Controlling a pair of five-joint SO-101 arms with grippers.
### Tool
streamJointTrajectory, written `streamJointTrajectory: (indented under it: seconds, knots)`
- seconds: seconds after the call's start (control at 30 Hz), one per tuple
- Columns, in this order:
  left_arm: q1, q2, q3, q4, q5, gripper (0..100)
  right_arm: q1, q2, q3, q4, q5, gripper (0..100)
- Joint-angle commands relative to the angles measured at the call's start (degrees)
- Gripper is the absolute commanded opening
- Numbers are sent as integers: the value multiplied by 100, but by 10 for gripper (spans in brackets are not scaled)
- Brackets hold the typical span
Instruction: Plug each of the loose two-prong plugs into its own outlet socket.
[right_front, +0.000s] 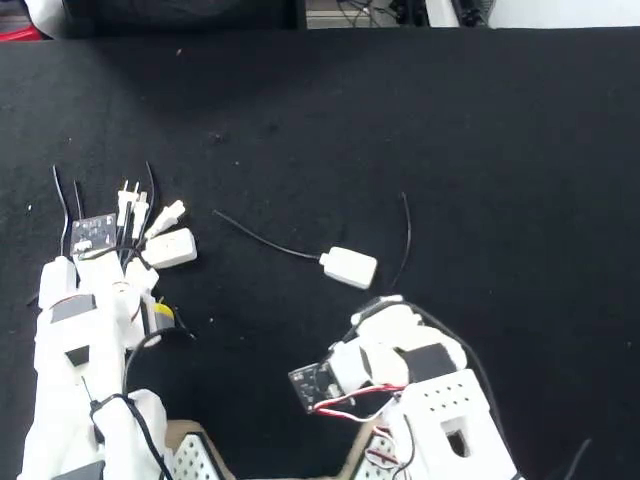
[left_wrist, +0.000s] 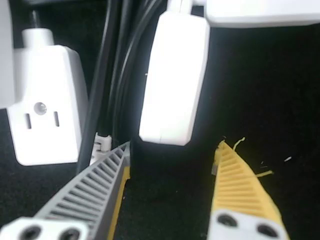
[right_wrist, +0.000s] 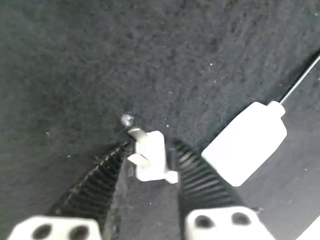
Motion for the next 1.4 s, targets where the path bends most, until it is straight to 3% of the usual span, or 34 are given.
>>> streamJointTrajectory:
  seconds: [0.0,0.1,0.33,0.47,0.67,0.77,0.97,1.13,1.2,1.37]
  knots:
    - [-154,-44,-22,-18,97,264,132,-101,-215,-79,-387,11]
    - [-154,-44,-22,-9,97,264,132,-101,-611,62,-1081,11]
    - [-154,-53,-22,-9,97,264,149,-22,-2475,1960,-3112,11]
    - [-154,-53,-22,-9,97,264,378,497,-3064,2655,-3499,11]
    - [-154,-53,-22,-9,97,264,624,2651,-3688,2435,-4668,11]
    - [-154,-53,-22,-9,97,264,747,3776,-3846,1732,-5187,11]
    - [-154,-53,-22,0,97,264,949,5024,-3890,809,-5380,18]
    - [-154,-53,-22,0,97,264,976,5358,-3890,791,-5345,172]
    - [-154,-53,-22,0,88,264,976,5305,-3881,809,-5336,186]
    - [-154,-44,-22,0,79,264,1055,5007,-3820,818,-4607,172]
